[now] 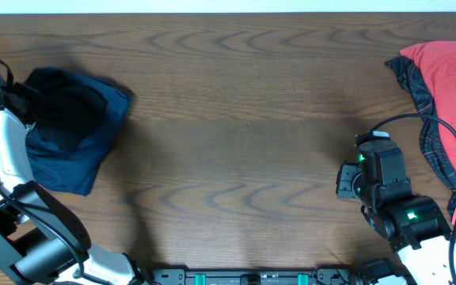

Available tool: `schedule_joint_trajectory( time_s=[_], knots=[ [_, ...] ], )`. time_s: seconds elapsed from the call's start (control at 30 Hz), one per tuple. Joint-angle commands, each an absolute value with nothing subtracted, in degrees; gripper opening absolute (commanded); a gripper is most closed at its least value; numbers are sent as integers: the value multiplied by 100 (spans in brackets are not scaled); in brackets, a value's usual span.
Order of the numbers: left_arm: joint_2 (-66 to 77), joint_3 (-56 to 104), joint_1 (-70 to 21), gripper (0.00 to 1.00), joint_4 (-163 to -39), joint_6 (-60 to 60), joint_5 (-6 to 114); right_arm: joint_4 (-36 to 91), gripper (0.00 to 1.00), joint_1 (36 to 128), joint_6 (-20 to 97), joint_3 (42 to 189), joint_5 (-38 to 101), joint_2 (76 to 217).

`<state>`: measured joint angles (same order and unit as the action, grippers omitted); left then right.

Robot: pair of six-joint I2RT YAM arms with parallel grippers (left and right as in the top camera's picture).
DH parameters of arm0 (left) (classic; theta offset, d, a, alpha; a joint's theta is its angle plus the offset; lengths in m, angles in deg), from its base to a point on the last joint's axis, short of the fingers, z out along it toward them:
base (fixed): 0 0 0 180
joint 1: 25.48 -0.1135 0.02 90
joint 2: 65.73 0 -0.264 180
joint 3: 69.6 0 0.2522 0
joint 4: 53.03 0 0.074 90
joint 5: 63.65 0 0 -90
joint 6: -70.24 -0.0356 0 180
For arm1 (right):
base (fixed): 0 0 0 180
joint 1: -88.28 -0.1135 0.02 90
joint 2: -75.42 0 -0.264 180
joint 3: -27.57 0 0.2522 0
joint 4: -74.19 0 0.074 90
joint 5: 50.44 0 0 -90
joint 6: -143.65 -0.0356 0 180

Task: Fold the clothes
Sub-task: 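Lower and release the black bundle on the navy stack, left gripper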

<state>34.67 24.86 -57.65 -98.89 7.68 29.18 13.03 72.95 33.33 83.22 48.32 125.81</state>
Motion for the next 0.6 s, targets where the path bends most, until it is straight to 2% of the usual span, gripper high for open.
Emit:
schedule_joint_trajectory(
  time_s=[0.0, 0.07, 0.1, 0.13, 0.2, 0.23, 0.43, 0.5, 0.57],
  knots=[
    [3426, 2526, -5800, 6, -9937, 838, 2511, 1286, 34, 7328, 3333, 8384, 4856, 12542],
    [3426, 2526, -5800, 7, -9987, 840, 2400, 1290, 34, 7328, 3333, 8384, 4856, 12539],
    [3426, 2523, -5800, 13, -10001, 840, 2339, 1290, 34, 7328, 3331, 8384, 4856, 12542],
    [3426, 2523, -5800, 34, -9998, 840, 2306, 1288, 34, 7328, 3333, 8384, 4856, 12539],
    [3426, 2526, -5800, 88, -9974, 842, 2304, 1286, 34, 7328, 3333, 8384, 4856, 12539],
    [3426, 2526, -5800, 98, -9972, 842, 2293, 1283, 34, 7328, 3333, 8384, 4856, 12542],
    [3426, 2526, -5797, 98, -10003, 842, 2267, 1307, 36, 7328, 3333, 8384, 4854, 12542],
    [3426, 2526, -5797, 98, -10077, 842, 2269, 1329, 43, 7328, 3333, 8384, 4851, 12542],
    [3426, 2526, -5797, 98, -10151, 842, 2267, 1351, 53, 7328, 3335, 8384, 4851, 12542]
  ],
)
